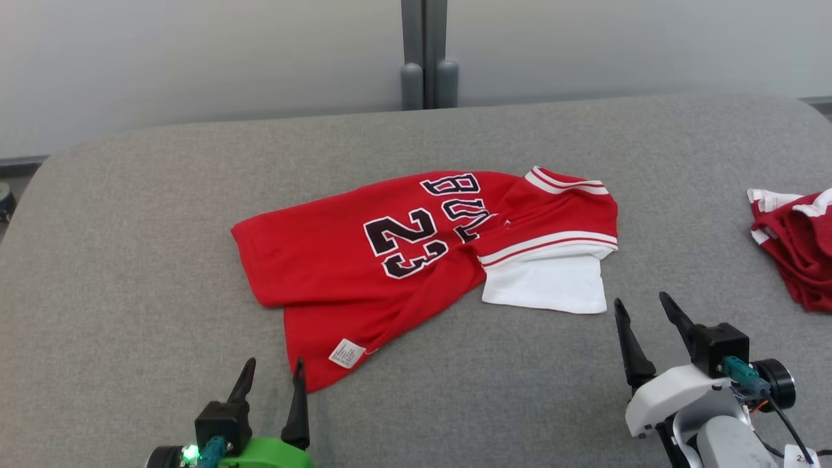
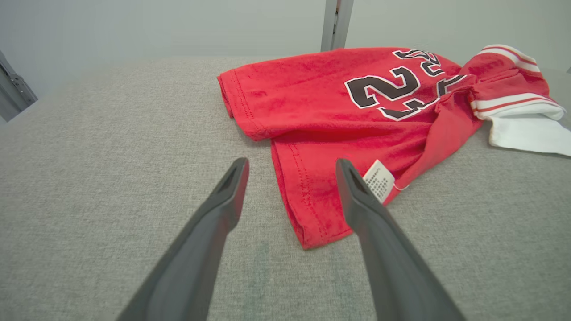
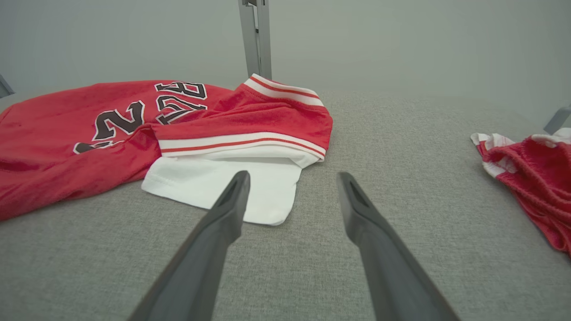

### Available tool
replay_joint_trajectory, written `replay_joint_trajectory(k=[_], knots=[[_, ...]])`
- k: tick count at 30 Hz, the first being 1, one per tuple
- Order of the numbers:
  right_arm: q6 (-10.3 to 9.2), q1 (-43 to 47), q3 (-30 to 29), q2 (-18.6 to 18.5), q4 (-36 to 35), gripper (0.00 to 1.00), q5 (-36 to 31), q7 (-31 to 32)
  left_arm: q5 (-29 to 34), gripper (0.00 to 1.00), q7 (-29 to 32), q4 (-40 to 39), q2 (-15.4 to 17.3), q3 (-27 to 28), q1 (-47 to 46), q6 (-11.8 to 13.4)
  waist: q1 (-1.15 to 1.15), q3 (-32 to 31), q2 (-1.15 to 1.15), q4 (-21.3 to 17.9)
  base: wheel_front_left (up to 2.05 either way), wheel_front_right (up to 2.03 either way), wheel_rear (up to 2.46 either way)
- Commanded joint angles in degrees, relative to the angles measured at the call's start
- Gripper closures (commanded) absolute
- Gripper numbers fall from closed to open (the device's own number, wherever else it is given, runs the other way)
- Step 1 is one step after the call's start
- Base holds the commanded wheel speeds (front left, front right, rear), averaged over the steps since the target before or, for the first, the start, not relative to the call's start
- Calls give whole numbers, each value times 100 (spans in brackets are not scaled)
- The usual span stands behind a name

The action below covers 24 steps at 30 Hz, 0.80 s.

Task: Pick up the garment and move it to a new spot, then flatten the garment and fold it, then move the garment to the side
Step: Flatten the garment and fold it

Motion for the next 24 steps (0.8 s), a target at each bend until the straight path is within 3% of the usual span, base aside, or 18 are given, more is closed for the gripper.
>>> replay_joint_trajectory(k=[1,9,24], knots=[[-9,-132,2,-11,7,0,-36,-1,-94,0,1,73,34,-16,-180,-29,0,220,0,-13,0,0,0],[-9,-568,-45,-17,321,0,-218,-1,-358,0,0,768,33,-309,-692,-169,0,813,0,-5,0,0,0],[-6,-1270,-51,34,1902,0,-713,33,-765,0,57,1788,45,-664,-1046,-193,0,1205,0,270,0,0,0]])
